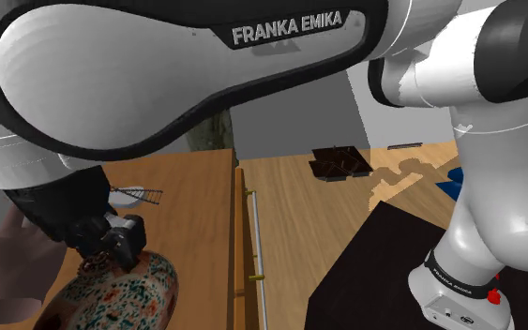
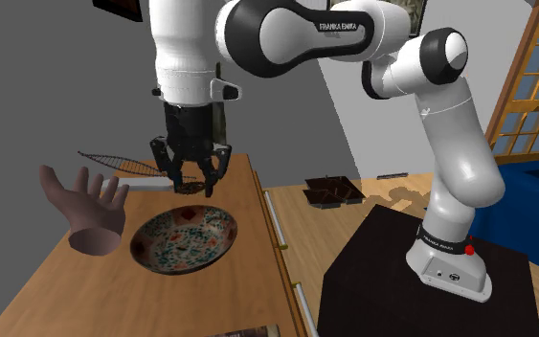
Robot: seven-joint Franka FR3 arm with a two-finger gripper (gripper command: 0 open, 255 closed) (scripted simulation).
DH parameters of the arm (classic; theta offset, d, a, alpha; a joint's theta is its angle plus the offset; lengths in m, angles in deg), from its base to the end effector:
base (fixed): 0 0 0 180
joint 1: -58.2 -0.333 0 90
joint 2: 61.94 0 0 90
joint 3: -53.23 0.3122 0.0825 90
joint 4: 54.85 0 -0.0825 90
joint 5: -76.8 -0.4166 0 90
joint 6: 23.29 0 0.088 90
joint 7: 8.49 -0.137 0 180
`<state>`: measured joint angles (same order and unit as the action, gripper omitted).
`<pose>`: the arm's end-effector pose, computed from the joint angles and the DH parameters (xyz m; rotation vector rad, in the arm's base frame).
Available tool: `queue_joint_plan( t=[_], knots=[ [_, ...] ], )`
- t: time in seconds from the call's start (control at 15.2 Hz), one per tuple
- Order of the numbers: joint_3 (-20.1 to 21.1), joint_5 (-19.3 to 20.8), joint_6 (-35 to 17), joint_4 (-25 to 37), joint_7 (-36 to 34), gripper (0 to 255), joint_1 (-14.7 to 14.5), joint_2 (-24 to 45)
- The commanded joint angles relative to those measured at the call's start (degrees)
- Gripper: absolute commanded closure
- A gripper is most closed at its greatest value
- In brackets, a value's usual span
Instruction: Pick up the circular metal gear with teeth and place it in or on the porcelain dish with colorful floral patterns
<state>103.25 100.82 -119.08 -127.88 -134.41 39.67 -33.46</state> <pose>0.4102 0.5774 0.5128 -2.6601 1.5371 -0.0585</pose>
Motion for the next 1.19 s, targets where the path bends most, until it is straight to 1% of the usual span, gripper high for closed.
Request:
queue_joint_plan(
  t=[0.0,0.4,0.86,1.12],
  knots=[
    [-1.5,3.2,3.2,7.7,-1.6,255,-5.8,5.0],
    [-1.4,2.8,-1.9,1.4,-2.4,255,-3.7,4.3],
    [-1.6,3.2,-7.3,-4.4,-3.3,255,-2.1,4.4],
    [-1.6,3.2,-7.3,-4.4,-3.3,255,-2.1,4.4]
  ],
)
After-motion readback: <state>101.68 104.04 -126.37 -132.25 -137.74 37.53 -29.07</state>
